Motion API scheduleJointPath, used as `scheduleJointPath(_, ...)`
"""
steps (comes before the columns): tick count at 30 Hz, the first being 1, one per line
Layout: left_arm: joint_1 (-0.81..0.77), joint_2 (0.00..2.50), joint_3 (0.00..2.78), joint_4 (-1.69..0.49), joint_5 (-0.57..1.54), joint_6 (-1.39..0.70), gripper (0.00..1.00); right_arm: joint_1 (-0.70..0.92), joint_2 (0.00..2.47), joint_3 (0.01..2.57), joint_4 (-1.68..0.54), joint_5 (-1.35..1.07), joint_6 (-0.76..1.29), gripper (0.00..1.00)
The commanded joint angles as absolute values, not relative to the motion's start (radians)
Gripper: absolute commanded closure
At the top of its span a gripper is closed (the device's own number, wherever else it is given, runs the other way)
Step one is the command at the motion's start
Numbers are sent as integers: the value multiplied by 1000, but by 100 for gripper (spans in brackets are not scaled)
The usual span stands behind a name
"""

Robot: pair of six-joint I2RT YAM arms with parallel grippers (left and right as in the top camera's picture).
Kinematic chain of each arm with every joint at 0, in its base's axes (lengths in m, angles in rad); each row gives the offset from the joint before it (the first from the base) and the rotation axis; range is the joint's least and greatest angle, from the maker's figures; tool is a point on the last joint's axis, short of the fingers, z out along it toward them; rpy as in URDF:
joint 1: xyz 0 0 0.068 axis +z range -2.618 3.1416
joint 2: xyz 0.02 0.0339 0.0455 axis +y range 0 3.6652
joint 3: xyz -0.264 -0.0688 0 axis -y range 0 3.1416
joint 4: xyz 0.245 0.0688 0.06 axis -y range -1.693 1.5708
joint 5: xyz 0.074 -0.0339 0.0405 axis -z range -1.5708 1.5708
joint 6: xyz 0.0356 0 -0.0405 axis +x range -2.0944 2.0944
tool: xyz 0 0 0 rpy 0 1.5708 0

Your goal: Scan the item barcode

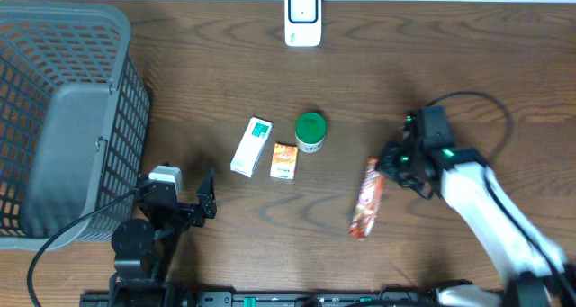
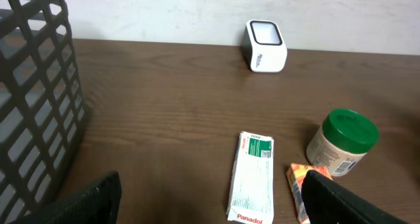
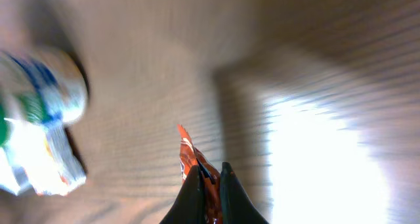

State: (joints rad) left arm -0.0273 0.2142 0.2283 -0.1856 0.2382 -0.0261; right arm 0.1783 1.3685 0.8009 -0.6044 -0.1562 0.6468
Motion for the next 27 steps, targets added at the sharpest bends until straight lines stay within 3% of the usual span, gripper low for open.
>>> scheduleJointPath(1,-25,213,220,-187,250,-28,13,192,1221,800,-629,208,661,98)
scheduleJointPath(8,-25,213,220,-187,250,-28,13,192,1116,800,-593,476,558,98)
scheduleJointPath(15,-25,213,220,-187,250,-28,13,236,1135,800,-355,612,301,98)
scheduleJointPath(22,-25,213,220,-187,250,-28,13,379,1216,800,39,685,-230,98)
scheduleJointPath(27,-25,213,220,-187,250,-28,13,462,1323,800,181,758,-505,98)
